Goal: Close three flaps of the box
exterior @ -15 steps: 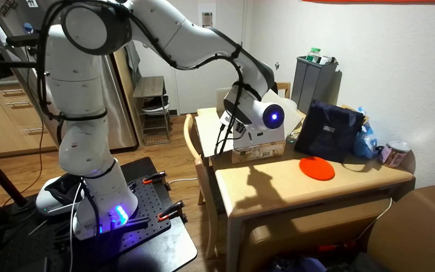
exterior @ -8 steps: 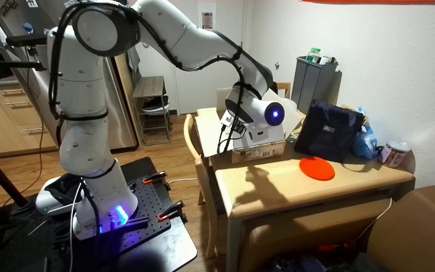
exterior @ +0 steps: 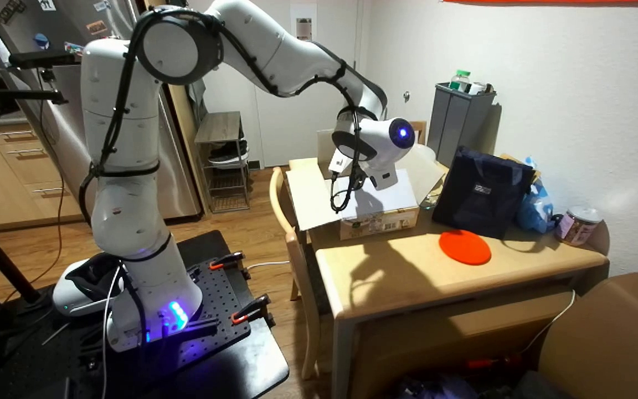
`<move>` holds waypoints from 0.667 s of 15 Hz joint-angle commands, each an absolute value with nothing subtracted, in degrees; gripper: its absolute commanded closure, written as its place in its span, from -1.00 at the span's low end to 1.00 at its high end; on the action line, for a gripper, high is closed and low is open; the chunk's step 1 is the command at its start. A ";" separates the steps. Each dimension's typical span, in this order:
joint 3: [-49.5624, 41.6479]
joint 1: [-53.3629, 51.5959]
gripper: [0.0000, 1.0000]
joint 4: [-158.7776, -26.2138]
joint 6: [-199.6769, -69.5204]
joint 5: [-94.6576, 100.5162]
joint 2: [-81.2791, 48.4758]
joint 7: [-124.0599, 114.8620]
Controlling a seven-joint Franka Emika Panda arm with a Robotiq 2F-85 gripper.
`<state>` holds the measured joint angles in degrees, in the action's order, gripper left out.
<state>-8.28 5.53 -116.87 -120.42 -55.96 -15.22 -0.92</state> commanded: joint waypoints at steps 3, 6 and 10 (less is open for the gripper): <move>-6.73 2.63 0.99 -113.30 -126.43 -43.39 -15.83 -10.18; -6.24 2.51 0.99 -113.61 -127.46 -37.83 -16.14 -13.29; -5.63 2.51 0.99 -114.54 -127.83 -33.45 -16.08 -15.30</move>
<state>-6.55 2.51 -114.23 -126.71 -36.37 -16.11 -12.68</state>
